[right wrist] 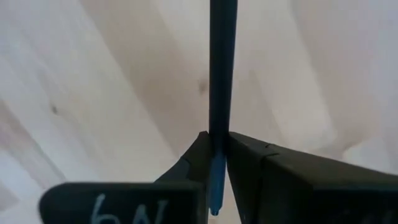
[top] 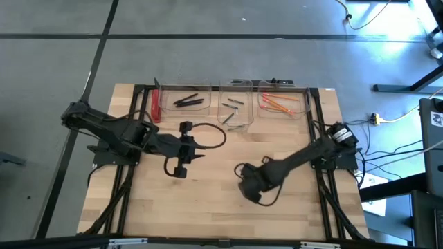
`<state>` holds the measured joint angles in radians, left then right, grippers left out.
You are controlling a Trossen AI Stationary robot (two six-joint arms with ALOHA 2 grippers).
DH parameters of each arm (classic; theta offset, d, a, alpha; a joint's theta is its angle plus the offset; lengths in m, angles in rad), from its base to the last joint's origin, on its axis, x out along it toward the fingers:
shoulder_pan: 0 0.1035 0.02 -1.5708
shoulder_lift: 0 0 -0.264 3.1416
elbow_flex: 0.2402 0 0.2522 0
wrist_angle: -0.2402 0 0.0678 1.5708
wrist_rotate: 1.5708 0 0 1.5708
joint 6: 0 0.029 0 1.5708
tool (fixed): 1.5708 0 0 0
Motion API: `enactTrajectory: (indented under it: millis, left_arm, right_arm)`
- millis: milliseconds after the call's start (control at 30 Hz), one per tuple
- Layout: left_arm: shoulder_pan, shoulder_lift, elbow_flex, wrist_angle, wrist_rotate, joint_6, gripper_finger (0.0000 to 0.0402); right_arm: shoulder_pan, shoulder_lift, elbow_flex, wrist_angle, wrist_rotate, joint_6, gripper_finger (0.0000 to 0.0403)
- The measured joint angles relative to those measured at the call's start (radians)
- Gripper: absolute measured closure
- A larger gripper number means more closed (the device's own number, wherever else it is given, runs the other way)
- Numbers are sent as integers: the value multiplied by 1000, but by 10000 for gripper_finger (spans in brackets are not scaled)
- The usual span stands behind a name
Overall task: Sort crayons/erasers/pens/pencils in bins
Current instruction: Put the black pen into the left transparent bin
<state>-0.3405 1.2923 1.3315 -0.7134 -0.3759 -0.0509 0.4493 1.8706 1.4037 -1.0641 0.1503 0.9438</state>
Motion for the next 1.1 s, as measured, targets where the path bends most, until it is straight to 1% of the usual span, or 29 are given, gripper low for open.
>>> enactTrajectory:
  millis: [200,267,400,533,667,800,1100]
  left_arm:
    - [11,53,0,-8,12,1,310]
    - [22,67,0,-13,29,1,310]
    - [45,79,-1,-16,55,6,310]
    - [73,82,-1,-15,56,9,310]
    - [96,82,-1,-15,57,21,310]
    - [113,82,-1,-7,75,35,310]
    - [144,82,-1,-8,78,37,310]
  right_arm:
    - [-97,0,79,7,47,-218,362]
    - [-124,0,116,8,70,-277,362]
    - [-162,0,197,13,110,-404,362]
    - [-190,-1,282,24,143,-502,362]
    - [-204,-2,344,31,169,-578,361]
    - [-213,-2,374,44,184,-629,361]
    - [-214,-2,382,85,201,-689,361]
